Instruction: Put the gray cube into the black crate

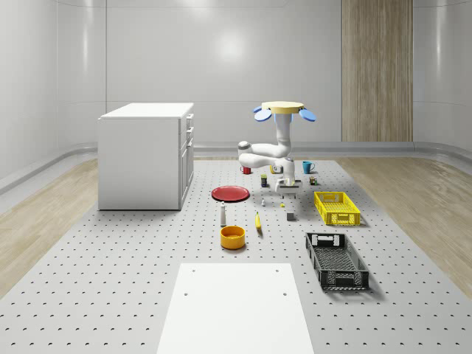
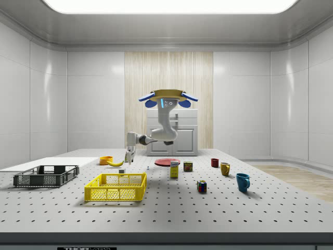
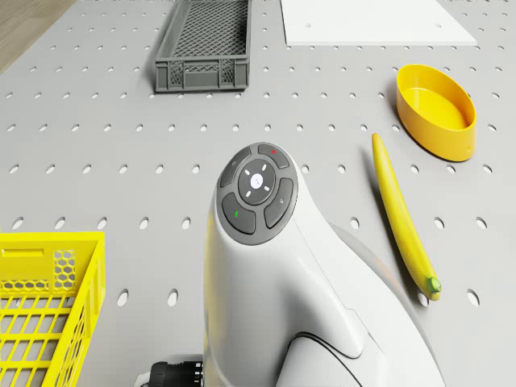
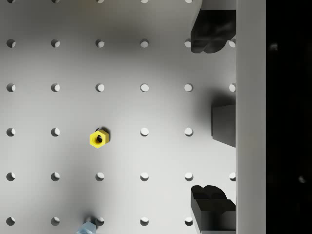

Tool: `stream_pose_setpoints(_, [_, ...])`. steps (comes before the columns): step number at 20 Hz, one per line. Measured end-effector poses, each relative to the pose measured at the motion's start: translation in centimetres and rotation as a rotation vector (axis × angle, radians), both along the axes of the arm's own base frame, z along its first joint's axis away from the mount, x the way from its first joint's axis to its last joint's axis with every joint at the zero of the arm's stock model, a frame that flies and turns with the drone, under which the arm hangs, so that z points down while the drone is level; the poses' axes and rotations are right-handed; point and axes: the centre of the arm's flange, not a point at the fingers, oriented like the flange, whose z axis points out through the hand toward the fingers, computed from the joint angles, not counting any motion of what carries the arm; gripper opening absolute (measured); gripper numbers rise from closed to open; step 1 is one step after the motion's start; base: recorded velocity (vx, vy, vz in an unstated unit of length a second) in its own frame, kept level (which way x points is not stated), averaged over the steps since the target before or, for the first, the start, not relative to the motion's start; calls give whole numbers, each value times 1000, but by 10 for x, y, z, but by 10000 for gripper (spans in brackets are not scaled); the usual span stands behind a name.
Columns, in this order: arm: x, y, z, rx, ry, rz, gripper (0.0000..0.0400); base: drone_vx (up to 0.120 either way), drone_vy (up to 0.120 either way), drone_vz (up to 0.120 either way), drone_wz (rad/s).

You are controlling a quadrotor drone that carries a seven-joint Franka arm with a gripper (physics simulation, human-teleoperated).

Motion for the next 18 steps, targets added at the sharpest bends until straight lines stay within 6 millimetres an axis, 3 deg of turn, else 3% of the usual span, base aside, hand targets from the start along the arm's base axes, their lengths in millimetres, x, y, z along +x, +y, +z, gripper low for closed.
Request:
stream_pose_setpoints(5, [0, 0, 0, 0, 0, 0, 400, 120, 0, -88, 0])
stream_pose_setpoints(12, [0, 0, 0, 0, 0, 0, 400, 120, 0, 0, 0])
stream_pose_setpoints(18, [0, 0, 15, 0, 0, 0, 400, 0, 0, 0, 0])
